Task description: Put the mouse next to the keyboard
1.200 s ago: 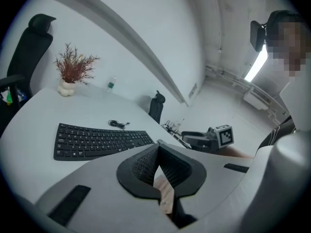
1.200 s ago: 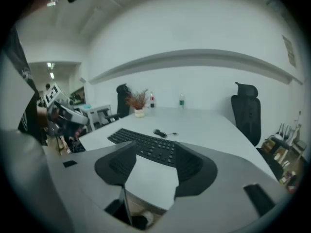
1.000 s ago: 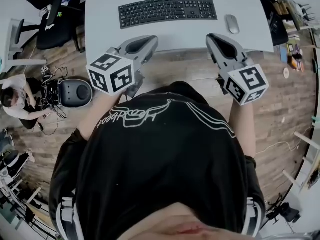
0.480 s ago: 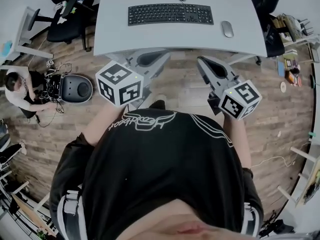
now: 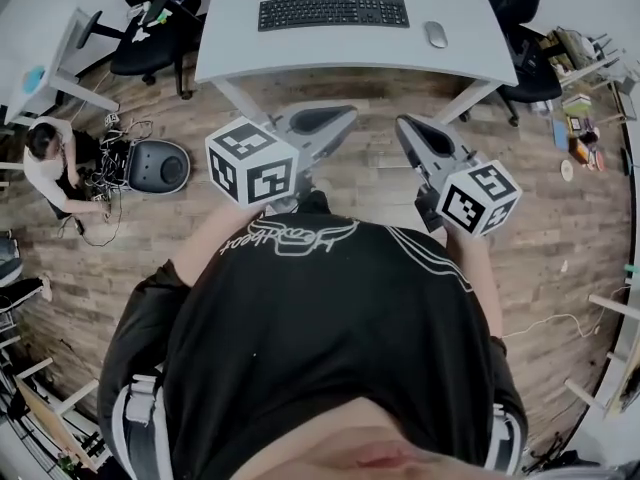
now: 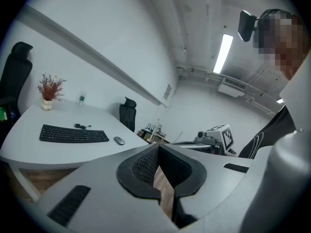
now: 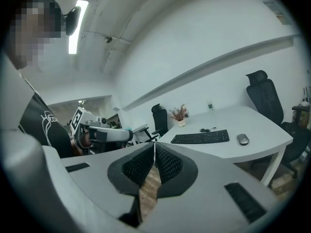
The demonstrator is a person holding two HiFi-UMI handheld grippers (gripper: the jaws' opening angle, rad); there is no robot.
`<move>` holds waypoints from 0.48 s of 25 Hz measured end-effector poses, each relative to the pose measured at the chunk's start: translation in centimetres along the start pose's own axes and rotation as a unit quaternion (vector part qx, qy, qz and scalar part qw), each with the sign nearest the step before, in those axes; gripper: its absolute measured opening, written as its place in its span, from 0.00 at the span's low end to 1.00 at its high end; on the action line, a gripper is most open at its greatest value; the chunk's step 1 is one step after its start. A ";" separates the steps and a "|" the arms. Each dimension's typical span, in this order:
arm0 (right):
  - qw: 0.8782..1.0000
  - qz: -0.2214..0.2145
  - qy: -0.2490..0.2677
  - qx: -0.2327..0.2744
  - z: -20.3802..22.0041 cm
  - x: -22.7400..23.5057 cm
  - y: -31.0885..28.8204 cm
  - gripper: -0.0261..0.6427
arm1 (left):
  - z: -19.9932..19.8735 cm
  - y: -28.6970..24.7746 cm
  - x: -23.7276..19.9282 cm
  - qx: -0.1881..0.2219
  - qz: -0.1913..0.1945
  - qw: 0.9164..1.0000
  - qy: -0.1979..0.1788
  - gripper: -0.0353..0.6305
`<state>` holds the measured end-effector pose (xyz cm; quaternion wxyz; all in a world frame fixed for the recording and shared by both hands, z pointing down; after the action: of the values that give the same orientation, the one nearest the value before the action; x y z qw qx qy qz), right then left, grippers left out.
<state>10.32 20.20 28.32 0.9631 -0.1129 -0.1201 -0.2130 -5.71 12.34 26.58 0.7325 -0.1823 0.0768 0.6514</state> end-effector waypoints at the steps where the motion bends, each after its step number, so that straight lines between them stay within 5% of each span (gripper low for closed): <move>1: 1.000 0.001 0.001 0.001 0.1 -0.5 0.5 0.06 | 0.2 0.3 0.7 0.000 0.000 1.000 -0.002 0.06; 12: 1.000 0.012 0.016 0.005 1.1 -3.5 5.0 0.06 | 1.6 1.6 5.8 0.007 0.007 1.000 -0.003 0.06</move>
<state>9.18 26.26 27.58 0.9679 -0.1060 -0.1047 -0.2024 -6.71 18.47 25.79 0.7295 -0.1749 0.0799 0.6564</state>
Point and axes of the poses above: the fingertips, and each gripper's own axes: y backward along the fingers, x to its right, z out of its underside, the point moved 7 cm from there along y, backward along the fingers, and after that the axes turned 1 degree about x, right-handed, at the moved point
